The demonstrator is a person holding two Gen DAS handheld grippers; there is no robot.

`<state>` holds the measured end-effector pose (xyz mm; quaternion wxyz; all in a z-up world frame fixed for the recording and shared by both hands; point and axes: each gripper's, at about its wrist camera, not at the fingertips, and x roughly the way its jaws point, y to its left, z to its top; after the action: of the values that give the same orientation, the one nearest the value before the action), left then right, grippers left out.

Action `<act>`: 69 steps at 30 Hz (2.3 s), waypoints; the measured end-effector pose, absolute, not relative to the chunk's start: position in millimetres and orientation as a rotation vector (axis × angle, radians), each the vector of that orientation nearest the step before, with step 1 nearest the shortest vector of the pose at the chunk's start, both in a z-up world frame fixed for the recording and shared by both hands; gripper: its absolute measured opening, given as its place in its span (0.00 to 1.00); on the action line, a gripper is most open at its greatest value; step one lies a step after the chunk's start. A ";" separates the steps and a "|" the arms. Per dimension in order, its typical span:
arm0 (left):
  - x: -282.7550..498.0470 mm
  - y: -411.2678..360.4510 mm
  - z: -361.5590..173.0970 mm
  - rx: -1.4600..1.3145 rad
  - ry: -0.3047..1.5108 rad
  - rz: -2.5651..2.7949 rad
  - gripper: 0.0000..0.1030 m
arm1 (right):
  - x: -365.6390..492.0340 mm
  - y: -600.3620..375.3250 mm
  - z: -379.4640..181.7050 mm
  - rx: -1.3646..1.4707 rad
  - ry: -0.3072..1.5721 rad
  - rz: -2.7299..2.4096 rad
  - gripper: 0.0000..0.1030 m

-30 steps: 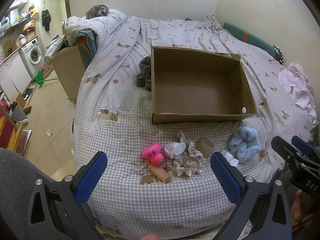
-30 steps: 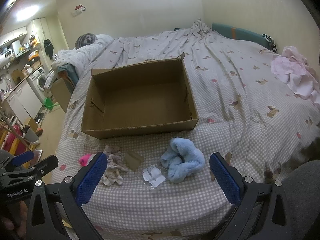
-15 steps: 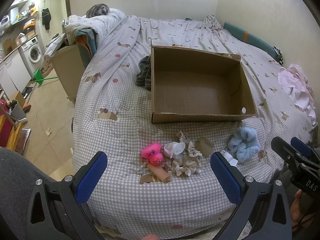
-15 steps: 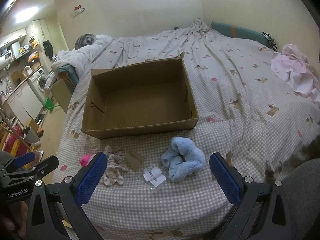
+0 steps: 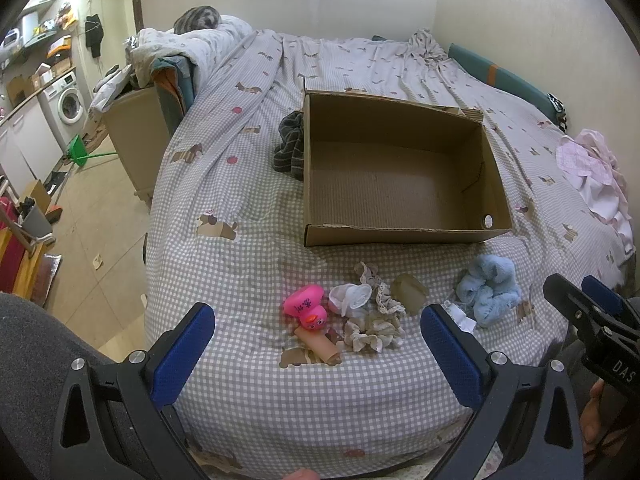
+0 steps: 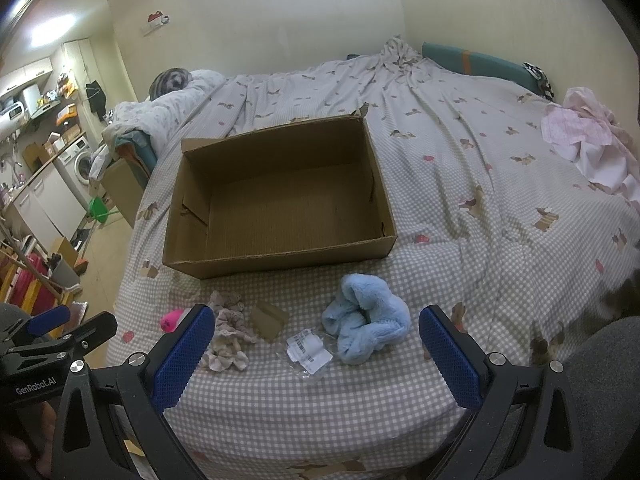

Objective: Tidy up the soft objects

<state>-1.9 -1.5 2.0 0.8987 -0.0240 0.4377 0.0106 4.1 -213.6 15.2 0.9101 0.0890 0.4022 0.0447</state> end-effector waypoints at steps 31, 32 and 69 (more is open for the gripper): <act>1.7 2.4 6.7 -0.056 0.917 0.036 1.00 | 9.3 -213.1 17.0 0.196 0.860 0.106 1.00; 2.4 3.1 8.4 -0.060 0.916 0.037 1.00 | 10.7 -214.8 18.9 0.198 0.861 0.104 1.00; 88.1 60.1 -37.3 -0.238 1.186 0.183 1.00 | 129.5 -206.5 -113.5 -0.057 1.401 0.006 0.79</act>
<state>88.1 60.1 -37.3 0.8187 -0.1119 0.5567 0.0857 129.5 -206.5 -113.5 0.7642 -0.0261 0.6445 0.0026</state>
